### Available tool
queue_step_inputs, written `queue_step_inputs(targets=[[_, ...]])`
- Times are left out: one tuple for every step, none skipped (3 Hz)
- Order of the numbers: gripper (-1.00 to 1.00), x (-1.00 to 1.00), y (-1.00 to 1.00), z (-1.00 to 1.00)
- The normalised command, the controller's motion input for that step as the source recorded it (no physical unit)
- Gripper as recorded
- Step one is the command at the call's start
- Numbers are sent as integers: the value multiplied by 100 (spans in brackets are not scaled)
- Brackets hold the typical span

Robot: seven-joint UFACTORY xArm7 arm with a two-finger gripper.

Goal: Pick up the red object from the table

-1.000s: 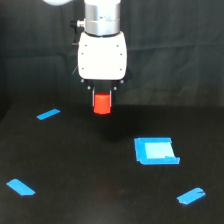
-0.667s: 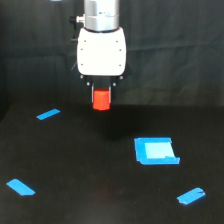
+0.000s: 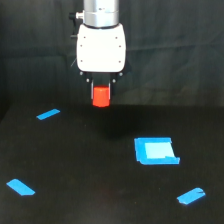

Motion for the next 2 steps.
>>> queue_step_inputs(targets=[[-100,0,-2,1],[-95,6,-6,5]])
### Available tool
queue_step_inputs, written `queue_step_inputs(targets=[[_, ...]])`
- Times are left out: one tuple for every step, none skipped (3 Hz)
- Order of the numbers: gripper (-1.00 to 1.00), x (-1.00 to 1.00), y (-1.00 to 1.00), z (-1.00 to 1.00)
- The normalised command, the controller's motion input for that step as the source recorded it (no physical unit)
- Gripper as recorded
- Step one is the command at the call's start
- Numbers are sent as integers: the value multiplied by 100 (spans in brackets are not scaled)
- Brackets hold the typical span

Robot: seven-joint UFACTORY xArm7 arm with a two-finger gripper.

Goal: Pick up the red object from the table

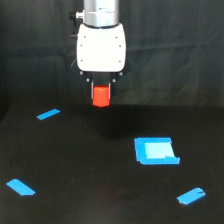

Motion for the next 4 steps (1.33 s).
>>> queue_step_inputs(targets=[[-99,-2,-7,3],[-92,8,4,5],[-100,7,-1,2],[-100,0,3,3]])
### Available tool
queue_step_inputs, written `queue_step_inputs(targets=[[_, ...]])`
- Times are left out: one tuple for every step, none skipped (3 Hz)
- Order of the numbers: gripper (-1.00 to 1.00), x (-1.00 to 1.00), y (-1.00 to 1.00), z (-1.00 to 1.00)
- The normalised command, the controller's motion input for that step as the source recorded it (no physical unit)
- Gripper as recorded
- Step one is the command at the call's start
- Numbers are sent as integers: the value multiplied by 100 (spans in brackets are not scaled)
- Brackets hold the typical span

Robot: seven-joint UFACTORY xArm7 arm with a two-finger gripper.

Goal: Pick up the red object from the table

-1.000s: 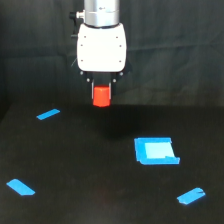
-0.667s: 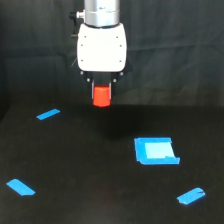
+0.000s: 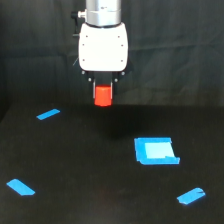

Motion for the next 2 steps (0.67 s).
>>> queue_step_inputs(targets=[[-100,-10,3,10],[-100,4,3,10]])
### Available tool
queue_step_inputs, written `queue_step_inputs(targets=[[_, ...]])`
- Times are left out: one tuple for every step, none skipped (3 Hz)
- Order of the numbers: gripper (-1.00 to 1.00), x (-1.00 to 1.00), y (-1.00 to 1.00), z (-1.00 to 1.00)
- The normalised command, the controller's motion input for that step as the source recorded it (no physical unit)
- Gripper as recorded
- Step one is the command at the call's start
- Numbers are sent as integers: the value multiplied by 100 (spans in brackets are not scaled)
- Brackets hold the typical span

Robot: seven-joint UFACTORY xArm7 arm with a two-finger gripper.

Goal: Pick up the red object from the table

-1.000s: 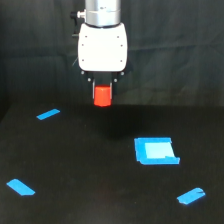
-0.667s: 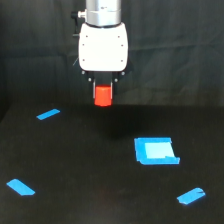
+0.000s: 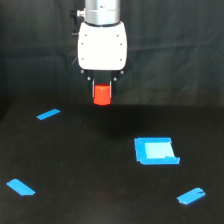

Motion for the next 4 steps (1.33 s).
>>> queue_step_inputs(targets=[[-97,4,1,8],[-91,5,4,9],[-99,10,-2,4],[-100,6,4,9]])
